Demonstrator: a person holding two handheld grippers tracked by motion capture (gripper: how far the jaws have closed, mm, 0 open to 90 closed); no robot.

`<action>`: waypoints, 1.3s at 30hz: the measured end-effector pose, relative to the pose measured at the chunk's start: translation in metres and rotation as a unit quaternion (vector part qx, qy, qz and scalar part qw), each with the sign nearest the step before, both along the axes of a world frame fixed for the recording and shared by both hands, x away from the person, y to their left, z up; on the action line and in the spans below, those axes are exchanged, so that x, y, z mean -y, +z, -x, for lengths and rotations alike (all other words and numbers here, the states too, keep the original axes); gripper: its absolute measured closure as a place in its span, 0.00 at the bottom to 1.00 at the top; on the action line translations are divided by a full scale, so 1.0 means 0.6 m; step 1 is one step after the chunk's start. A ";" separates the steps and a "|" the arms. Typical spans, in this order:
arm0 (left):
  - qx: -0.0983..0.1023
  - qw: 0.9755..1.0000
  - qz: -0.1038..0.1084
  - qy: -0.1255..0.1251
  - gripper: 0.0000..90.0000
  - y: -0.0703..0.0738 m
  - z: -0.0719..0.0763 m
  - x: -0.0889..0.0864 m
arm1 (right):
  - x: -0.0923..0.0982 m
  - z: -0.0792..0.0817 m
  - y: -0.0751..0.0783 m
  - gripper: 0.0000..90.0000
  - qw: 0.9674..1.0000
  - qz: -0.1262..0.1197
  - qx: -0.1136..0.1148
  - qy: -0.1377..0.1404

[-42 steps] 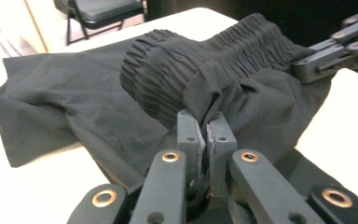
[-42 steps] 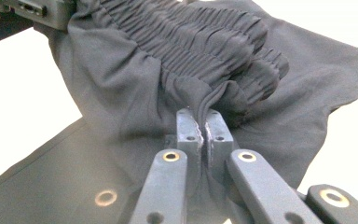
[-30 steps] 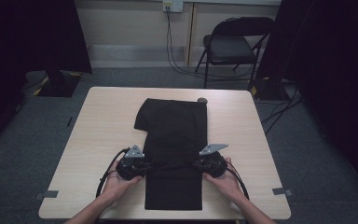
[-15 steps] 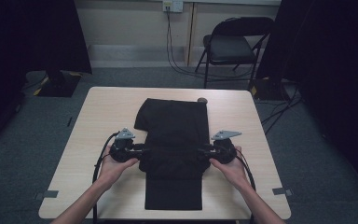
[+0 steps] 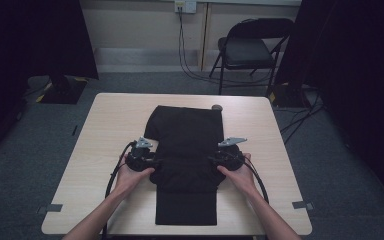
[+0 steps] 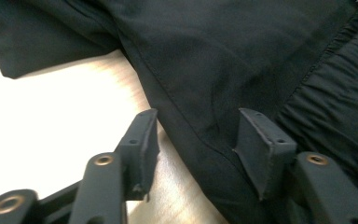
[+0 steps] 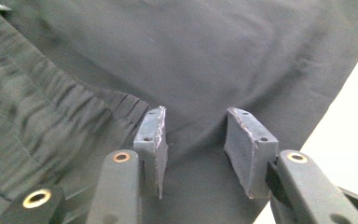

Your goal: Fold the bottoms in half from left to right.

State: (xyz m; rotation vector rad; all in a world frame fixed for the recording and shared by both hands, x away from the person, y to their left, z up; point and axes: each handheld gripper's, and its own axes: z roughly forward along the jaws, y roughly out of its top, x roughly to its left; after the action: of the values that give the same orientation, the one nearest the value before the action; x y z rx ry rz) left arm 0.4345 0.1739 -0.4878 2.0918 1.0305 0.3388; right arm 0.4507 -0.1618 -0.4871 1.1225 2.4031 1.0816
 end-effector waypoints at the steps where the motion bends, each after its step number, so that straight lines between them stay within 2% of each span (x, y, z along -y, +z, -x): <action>1: 0.002 1.000 0.004 -0.004 0.51 0.003 0.003 0.000 | 0.001 0.005 0.006 0.63 1.000 -0.006 0.002 0.007; 3: 0.014 1.000 0.002 -0.007 0.48 0.013 0.013 0.000 | 0.003 0.014 0.016 0.62 1.000 -0.017 0.005 0.015; 6: 0.026 0.999 0.002 -0.028 0.46 0.025 0.030 0.002 | 0.008 0.035 0.029 0.62 0.999 -0.029 0.010 0.028; 7: 0.024 0.999 0.006 -0.029 0.45 0.027 0.035 0.003 | 0.010 0.043 0.031 0.62 0.998 -0.039 0.007 0.038; 9: 0.034 0.999 0.007 -0.033 0.45 0.032 0.047 0.004 | 0.011 0.055 0.035 0.62 0.998 -0.038 0.009 0.042; 12: 0.039 0.998 0.011 -0.050 0.44 0.041 0.070 0.004 | 0.016 0.075 0.043 0.61 0.997 -0.046 0.015 0.053; 13: 0.039 0.998 0.011 -0.050 0.44 0.041 0.070 0.004 | 0.016 0.075 0.043 0.61 0.997 -0.046 0.015 0.053; 16: 0.044 0.997 0.011 -0.065 0.43 0.045 0.085 0.001 | 0.021 0.097 0.050 0.61 0.996 -0.063 0.010 0.069; 18: 0.047 0.996 0.022 -0.069 0.43 0.046 0.097 0.000 | 0.022 0.109 0.051 0.60 0.995 -0.066 0.008 0.077; 19: 0.057 0.996 0.022 -0.071 0.43 0.048 0.100 -0.001 | 0.023 0.115 0.053 0.60 0.995 -0.065 0.006 0.079; 21: 0.068 0.995 0.037 -0.057 0.43 0.049 0.097 0.001 | 0.026 0.126 0.056 0.59 0.994 -0.076 0.006 0.072; 23: 0.064 0.997 0.034 -0.027 0.44 0.046 0.087 0.002 | 0.026 0.131 0.055 0.59 0.994 -0.077 0.005 0.076; 24: 0.053 0.998 0.031 -0.013 0.44 0.040 0.082 0.003 | 0.024 0.133 0.054 0.59 0.994 -0.075 0.002 0.078; 25: 0.045 0.999 0.028 -0.012 0.45 0.035 0.080 0.005 | 0.021 0.136 0.051 0.60 0.994 -0.075 -0.001 0.085; 27: 0.028 0.999 -0.004 -0.022 0.46 0.026 0.077 0.011 | 0.018 0.140 0.049 0.59 0.993 -0.068 -0.002 0.093; 28: 0.031 0.999 -0.002 -0.027 0.47 0.023 0.078 0.012 | 0.016 0.141 0.048 0.59 0.993 -0.067 -0.002 0.097; 29: 0.029 0.999 0.007 -0.026 0.47 0.022 0.079 0.013 | 0.015 0.141 0.048 0.60 0.994 -0.066 0.005 0.092; 30: 0.033 0.999 -0.007 -0.024 0.46 0.023 0.079 0.014 | 0.016 0.140 0.049 0.61 0.994 -0.066 0.008 0.087; 31: 0.032 0.999 -0.009 -0.020 0.46 0.023 0.079 0.015 | 0.017 0.134 0.050 0.62 0.995 -0.068 0.011 0.076; 34: 0.007 1.000 -0.015 -0.008 0.45 0.014 0.066 0.010 | 0.019 0.110 0.055 0.63 0.996 -0.060 0.024 0.055; 37: 0.005 1.000 -0.015 0.004 0.44 0.011 0.052 0.009 | 0.020 0.068 0.041 0.63 0.999 -0.042 0.017 0.026; 39: -0.003 1.000 -0.027 -0.001 0.44 0.006 0.042 0.010 | 0.016 0.047 0.025 0.63 0.999 -0.030 0.006 0.014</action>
State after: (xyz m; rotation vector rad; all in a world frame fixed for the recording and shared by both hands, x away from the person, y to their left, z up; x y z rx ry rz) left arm 0.4094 0.1677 -0.4844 2.1428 1.0337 0.3626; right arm 0.4224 -0.1711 -0.4719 1.1006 2.3996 1.1734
